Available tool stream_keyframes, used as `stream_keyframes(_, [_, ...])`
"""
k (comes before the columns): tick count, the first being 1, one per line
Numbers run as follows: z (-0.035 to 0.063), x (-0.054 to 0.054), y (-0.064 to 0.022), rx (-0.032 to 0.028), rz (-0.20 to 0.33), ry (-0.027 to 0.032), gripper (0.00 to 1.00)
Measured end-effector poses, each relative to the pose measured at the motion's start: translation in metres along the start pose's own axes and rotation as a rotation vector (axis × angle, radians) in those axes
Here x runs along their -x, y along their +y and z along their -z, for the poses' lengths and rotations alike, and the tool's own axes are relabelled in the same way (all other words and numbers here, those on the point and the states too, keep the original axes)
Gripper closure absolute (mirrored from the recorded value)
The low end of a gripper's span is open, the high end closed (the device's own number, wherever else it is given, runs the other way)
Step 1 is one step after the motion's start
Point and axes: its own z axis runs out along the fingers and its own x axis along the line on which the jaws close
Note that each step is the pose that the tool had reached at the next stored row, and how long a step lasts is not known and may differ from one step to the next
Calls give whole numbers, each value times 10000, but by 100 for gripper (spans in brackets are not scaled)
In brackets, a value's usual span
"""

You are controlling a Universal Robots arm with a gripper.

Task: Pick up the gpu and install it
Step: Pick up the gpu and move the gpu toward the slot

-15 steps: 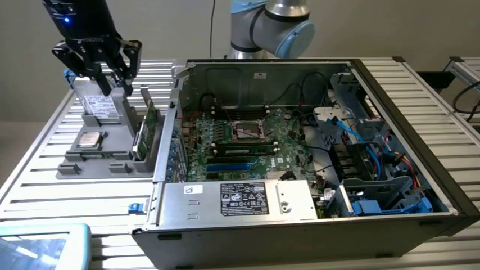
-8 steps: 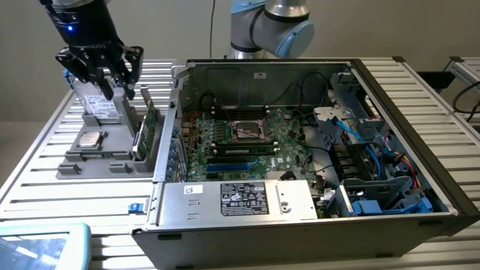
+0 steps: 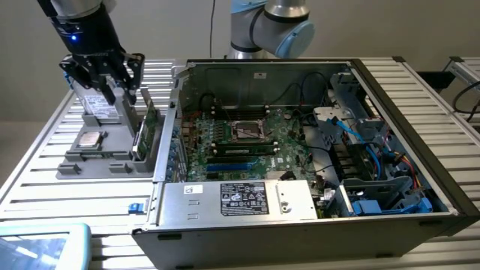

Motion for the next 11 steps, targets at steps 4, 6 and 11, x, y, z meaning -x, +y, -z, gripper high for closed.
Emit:
stream_keyframes(4, [-73, -3, -4, 1, -4, -1, 52])
stream_keyframes(6, [-108, -4, -6, 0, -8, -1, 52])
stream_keyframes(11, [-200, -7, -11, -1, -21, -2, 52])
